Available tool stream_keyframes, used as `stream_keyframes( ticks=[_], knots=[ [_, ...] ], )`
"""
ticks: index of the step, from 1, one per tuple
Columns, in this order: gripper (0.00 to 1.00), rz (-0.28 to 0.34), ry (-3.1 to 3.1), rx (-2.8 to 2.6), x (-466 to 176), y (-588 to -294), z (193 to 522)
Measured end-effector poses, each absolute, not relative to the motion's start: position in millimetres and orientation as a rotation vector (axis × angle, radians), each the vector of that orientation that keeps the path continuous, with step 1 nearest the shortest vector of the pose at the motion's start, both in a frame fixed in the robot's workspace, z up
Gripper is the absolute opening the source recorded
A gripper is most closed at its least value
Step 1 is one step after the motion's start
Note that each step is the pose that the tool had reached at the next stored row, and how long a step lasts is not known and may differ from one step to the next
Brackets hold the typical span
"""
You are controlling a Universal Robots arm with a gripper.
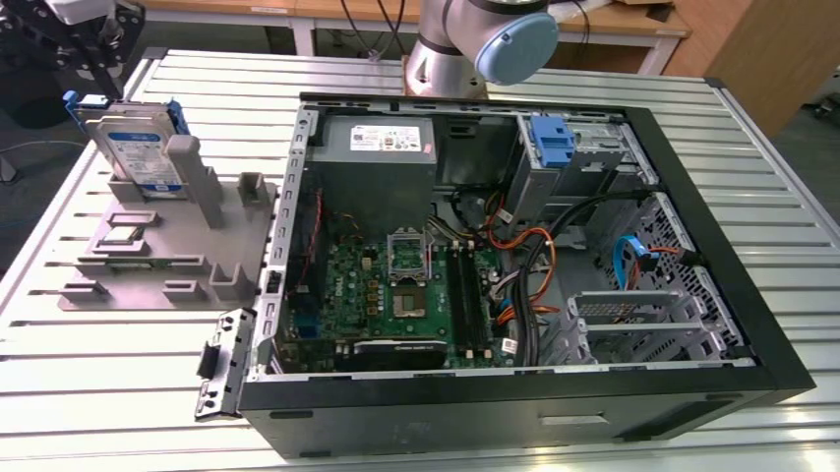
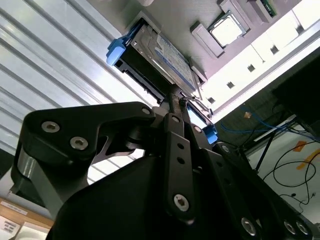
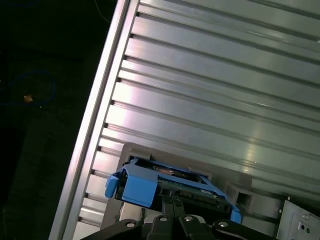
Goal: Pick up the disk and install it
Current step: 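Pick up the disk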
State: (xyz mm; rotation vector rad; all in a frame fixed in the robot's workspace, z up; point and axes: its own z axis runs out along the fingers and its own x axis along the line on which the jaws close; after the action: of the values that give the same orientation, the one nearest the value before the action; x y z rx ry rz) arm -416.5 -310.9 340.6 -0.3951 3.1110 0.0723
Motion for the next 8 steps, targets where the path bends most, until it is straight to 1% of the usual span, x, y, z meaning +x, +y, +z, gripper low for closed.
stream_keyframes(
  ticks=[8],
  knots=[
    [0.10,0.073,3.098,-0.496,-416.5,-310.9,340.4]
  ],
)
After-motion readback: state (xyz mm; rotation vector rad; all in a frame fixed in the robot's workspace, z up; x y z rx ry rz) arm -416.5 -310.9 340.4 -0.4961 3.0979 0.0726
